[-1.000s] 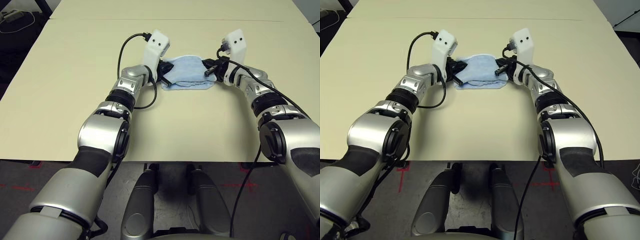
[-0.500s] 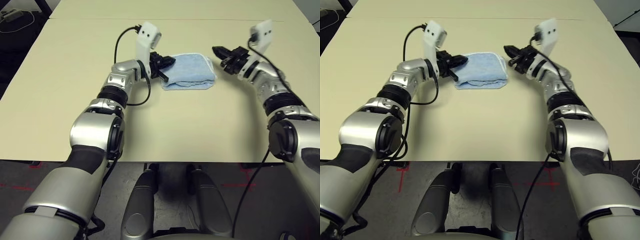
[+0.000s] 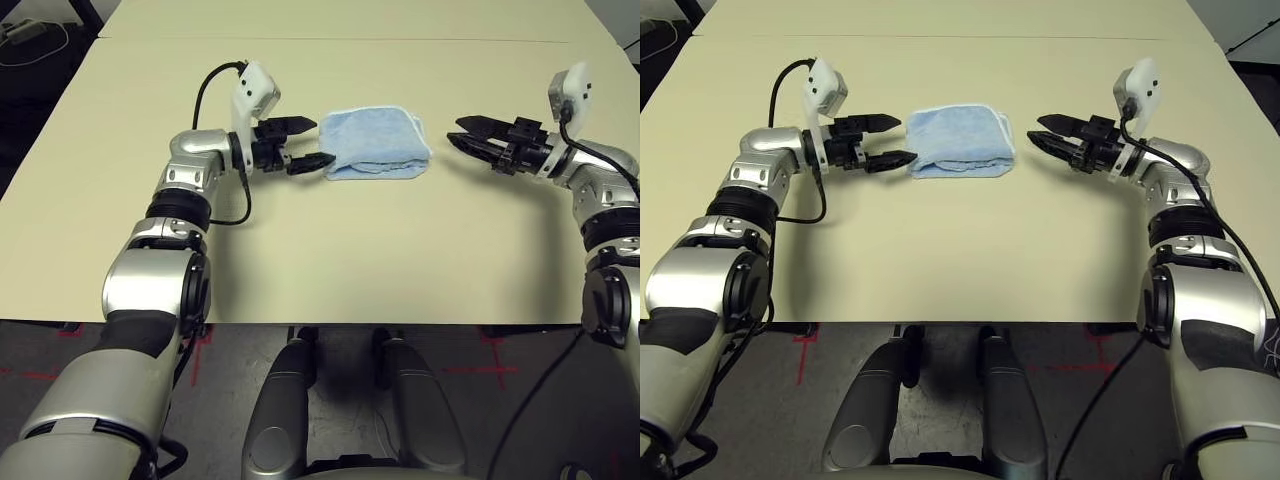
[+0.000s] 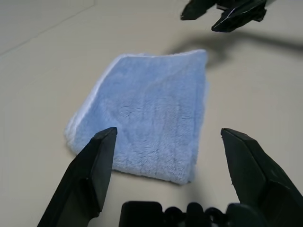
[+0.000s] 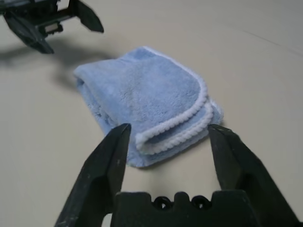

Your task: Fold the towel and set it aside.

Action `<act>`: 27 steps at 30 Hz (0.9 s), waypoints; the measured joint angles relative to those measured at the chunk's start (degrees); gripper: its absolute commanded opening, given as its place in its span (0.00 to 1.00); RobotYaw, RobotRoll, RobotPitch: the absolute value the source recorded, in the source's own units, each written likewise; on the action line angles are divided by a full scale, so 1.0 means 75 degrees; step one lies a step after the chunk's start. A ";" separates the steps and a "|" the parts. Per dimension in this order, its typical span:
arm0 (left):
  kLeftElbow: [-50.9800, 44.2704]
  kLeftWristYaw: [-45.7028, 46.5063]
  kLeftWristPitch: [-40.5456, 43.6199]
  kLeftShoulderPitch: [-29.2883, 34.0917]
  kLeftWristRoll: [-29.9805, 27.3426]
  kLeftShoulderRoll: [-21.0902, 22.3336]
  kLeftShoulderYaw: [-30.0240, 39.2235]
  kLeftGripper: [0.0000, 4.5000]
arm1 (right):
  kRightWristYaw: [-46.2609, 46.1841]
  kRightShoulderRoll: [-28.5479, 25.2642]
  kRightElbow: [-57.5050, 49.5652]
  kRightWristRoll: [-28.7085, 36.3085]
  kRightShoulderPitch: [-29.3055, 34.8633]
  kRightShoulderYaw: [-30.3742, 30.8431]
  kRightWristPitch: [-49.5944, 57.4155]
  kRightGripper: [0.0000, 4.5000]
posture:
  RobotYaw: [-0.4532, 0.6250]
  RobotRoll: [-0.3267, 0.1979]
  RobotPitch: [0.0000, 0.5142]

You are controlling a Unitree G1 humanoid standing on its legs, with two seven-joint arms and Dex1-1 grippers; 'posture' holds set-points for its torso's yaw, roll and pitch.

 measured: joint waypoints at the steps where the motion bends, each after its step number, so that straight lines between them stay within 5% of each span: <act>1: -0.0066 -0.0084 -0.0042 0.0096 0.0002 0.0090 -0.0055 1.00 | 0.0036 -0.0049 0.0001 -0.0044 0.0036 0.0050 -0.0039 0.99 | 0.45 0.62 0.46; 9: -0.0733 -0.0482 -0.0042 0.0470 -0.0036 0.0412 -0.0378 1.00 | -0.0307 -0.0107 0.0382 -0.0501 -0.0103 0.0508 0.0700 0.99 | 0.47 0.62 0.47; 27: -0.1584 -0.0475 0.0464 0.0754 -0.0255 0.0438 -0.0395 1.00 | -0.2186 0.0839 0.0795 0.1237 -0.0923 -0.1245 0.5211 0.99 | 0.48 0.62 0.49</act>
